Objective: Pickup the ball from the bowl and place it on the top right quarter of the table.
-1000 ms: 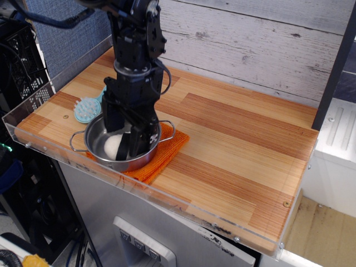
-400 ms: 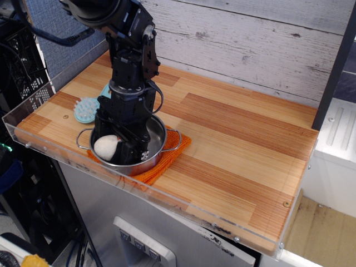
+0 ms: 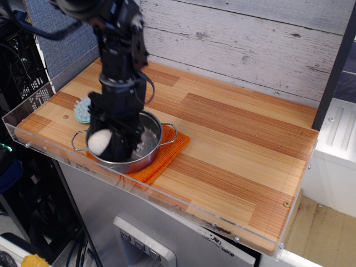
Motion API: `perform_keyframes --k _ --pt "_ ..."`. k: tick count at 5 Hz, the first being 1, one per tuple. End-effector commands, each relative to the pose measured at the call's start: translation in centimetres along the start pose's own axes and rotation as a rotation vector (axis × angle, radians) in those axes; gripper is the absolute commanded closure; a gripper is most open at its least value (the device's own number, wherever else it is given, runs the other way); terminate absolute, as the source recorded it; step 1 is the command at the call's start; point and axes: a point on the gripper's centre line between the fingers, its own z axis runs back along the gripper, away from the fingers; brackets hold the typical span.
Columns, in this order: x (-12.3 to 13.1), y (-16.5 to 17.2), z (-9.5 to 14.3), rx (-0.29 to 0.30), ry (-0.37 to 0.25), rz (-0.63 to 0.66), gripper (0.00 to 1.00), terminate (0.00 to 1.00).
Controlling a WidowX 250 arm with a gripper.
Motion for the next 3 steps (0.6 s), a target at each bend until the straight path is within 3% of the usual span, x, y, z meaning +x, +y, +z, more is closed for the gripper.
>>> perform_keyframes --k 1,2,3 --pt "0.4 -0.4 9.1 0.04 -0.274 0.098 1.0 0.0" --pt "2.9 -3.2 11.5 0.027 -0.306 0.089 1.0 0.0" --pt "7.0 -6.4 12.3 0.081 -0.287 0.216 1.0 0.0"
